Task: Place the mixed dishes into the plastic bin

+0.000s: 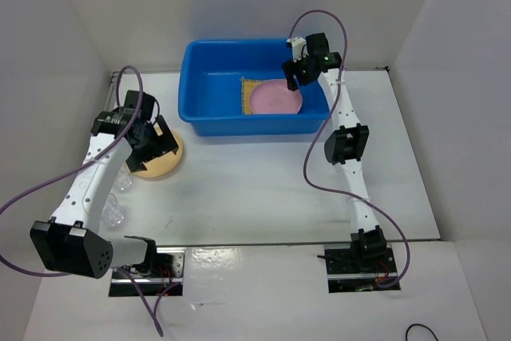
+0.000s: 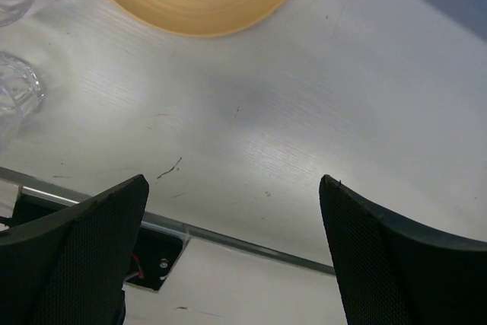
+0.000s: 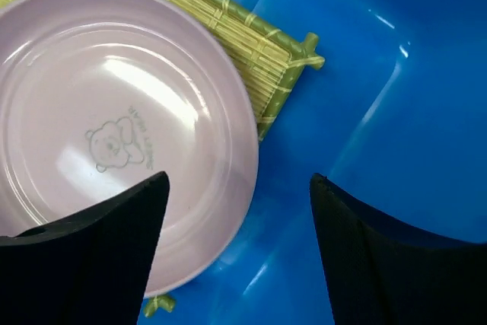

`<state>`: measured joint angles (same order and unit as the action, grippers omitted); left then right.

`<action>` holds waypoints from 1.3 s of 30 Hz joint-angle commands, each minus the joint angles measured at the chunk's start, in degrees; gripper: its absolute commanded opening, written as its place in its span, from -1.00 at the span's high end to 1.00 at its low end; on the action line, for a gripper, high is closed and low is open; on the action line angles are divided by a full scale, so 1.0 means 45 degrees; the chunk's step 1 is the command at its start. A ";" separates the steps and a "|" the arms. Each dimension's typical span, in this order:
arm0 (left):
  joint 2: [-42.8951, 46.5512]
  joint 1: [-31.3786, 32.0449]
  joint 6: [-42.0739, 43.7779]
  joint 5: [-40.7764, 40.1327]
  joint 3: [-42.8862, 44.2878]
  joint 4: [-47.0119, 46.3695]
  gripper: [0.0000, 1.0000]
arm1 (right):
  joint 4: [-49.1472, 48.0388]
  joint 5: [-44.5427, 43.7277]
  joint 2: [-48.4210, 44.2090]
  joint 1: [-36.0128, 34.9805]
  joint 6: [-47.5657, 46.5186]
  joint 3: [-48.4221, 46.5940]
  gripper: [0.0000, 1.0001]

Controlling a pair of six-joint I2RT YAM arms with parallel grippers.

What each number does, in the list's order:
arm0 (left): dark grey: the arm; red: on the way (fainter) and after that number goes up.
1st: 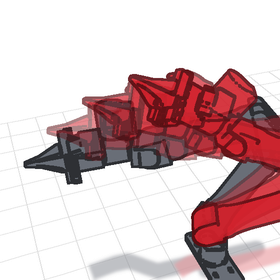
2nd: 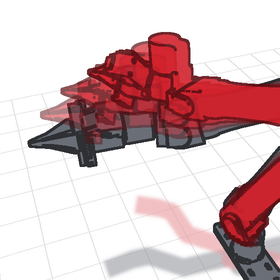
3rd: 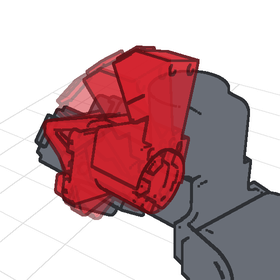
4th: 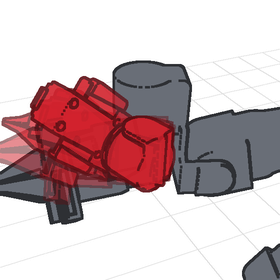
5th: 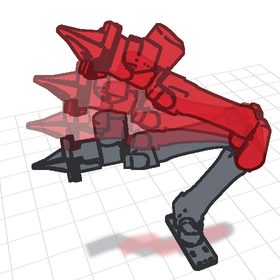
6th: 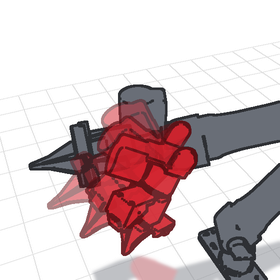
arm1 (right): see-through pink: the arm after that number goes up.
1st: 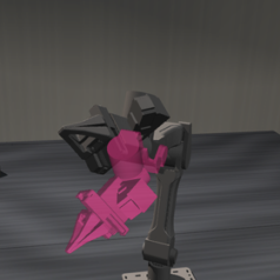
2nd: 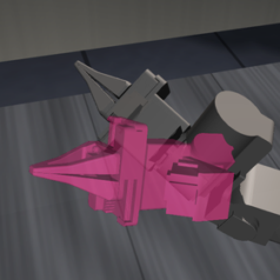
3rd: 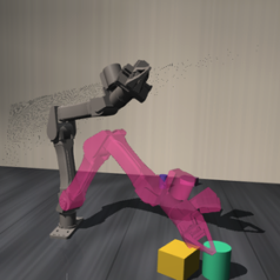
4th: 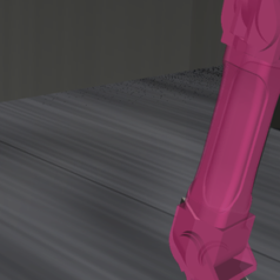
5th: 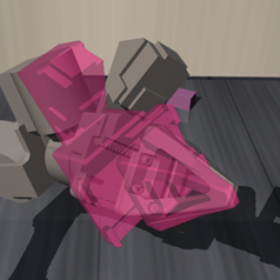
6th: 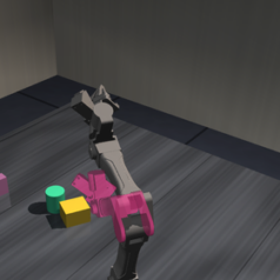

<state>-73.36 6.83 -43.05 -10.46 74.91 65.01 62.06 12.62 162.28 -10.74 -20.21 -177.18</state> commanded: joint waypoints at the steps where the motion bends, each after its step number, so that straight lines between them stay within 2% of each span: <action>1: 0.0365 -0.0092 0.0755 0.1053 -0.0396 -0.0794 -0.98 | -0.0979 0.0027 -0.1917 -0.0171 0.0251 -0.0587 -0.61; 5: -0.1017 -0.0209 0.1808 0.1834 -0.1216 -0.1652 -0.98 | 0.0634 0.0943 -0.4277 -0.0171 0.0506 -0.0587 -0.74; 7: -0.2205 -0.0209 0.2355 0.2108 -0.1742 -0.2294 -0.98 | 0.1341 0.1178 -0.4790 -0.0171 0.0506 -0.0587 -0.76; 10: -0.2739 -0.0209 0.2729 0.2109 -0.1863 -0.3737 -0.98 | 0.2787 0.1161 -0.5416 -0.0055 -0.0157 -0.0316 -0.76; 12: -0.3225 -0.0033 0.3237 0.1992 -0.1980 -0.4445 -0.98 | 0.2790 0.0926 -0.6488 0.0257 -0.0021 0.1222 -0.76; 16: -0.4886 -0.0033 0.3725 0.0454 -0.1065 -0.4563 -0.98 | 0.2790 0.1939 -0.8265 0.1292 -0.0450 0.5513 -0.76; 20: -0.5553 0.0083 0.4369 -0.0156 -0.0808 -0.5130 -0.98 | 0.2188 0.2526 -1.0411 0.2092 -0.0607 0.9403 -0.76; 21: -0.5881 0.0084 0.4661 -0.0311 -0.0692 -0.5324 -0.98 | 0.1199 0.2527 -1.1732 0.2094 -0.0472 1.1753 -0.76; 23: -0.6213 0.0356 0.4781 -0.0798 -0.0691 -0.5444 -0.98 | -0.0249 0.2041 -1.3319 0.2231 -0.0159 1.4516 -0.76; 24: -0.6217 0.0357 0.4936 -0.0936 -0.0826 -0.5753 -0.90 | -0.1668 0.1845 -1.4913 0.2231 -0.0042 1.7218 -0.76; 25: -0.6391 0.0357 0.4937 -0.0938 -0.0827 -0.5891 -0.87 | -0.2398 0.1012 -1.5721 0.2096 -0.0041 1.8482 -0.76; 26: -0.6528 0.0357 0.5053 -0.0938 -0.1001 -0.6086 -0.87 | -0.3082 0.0404 -1.6484 0.1630 0.0094 2.0699 -0.79; 27: -0.6529 0.0357 0.5054 -0.0822 -0.1119 -0.6204 -0.87 | -0.3649 -0.0298 -1.7149 0.1316 0.0096 2.1630 -0.79; 28: -0.6645 0.0357 0.5054 -0.0820 -0.1333 -0.6205 -0.75 | -0.4854 -0.2258 -1.8393 0.0984 0.0270 2.2510 -0.81; 29: -0.6646 0.0357 0.5054 -0.0588 -0.1335 -0.6418 -0.68 | -0.5291 -0.3167 -1.8831 0.0556 0.0388 2.3833 -0.82; 30: -0.6646 0.0473 0.5170 -0.0431 -0.1509 -0.6555 -0.61 | -0.5547 -0.3679 -1.9106 0.0551 0.0389 2.4291 -0.82; 32: -0.6762 0.0474 0.5172 -0.0119 -0.1687 -0.6673 -0.45 | -0.6191 -0.6077 -1.9615 0.0687 0.0661 2.5441 -0.82; 35: -0.6900 0.0474 0.5172 0.0466 -0.1804 -0.6927 -0.23 | -0.7070 -0.8167 -2.0103 0.0688 0.0779 2.6812 -0.82; 39: -0.7135 0.0592 0.5172 0.1190 -0.2056 -0.7045 -0.09 | -0.7366 -0.8198 -2.0494 0.0979 0.0895 2.7752 -0.84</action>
<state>-104.18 7.97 -22.33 -10.33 66.94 35.51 35.40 -17.69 71.48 -7.03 -17.74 -54.33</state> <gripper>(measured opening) 0.558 0.918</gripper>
